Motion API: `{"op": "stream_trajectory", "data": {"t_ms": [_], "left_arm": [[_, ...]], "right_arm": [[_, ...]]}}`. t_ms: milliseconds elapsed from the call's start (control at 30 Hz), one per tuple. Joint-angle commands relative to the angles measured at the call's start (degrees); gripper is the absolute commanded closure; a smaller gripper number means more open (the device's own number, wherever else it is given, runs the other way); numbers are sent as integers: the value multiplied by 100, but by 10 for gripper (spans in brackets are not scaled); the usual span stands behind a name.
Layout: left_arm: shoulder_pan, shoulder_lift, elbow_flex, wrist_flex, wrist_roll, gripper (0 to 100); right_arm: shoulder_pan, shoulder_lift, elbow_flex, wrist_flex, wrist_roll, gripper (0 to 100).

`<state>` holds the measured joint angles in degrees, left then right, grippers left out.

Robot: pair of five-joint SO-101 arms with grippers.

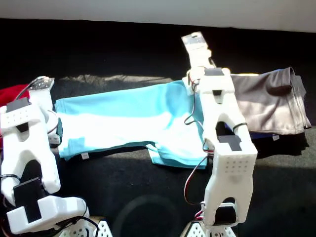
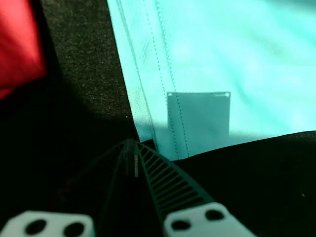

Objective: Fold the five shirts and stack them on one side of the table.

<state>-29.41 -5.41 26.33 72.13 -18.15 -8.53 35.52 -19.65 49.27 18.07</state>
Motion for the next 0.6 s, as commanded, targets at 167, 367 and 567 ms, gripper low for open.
{"op": "stream_trajectory", "data": {"t_ms": [167,367,567], "left_arm": [[1376,48,585,-299,149,991],[945,857,971,-1143,-26,991],[382,1332,277,-862,-369,991]], "right_arm": [[154,1367,-2132,479,-26,991],[391,1763,-2993,1042,0,991],[523,1921,-3380,1525,0,991]]}}
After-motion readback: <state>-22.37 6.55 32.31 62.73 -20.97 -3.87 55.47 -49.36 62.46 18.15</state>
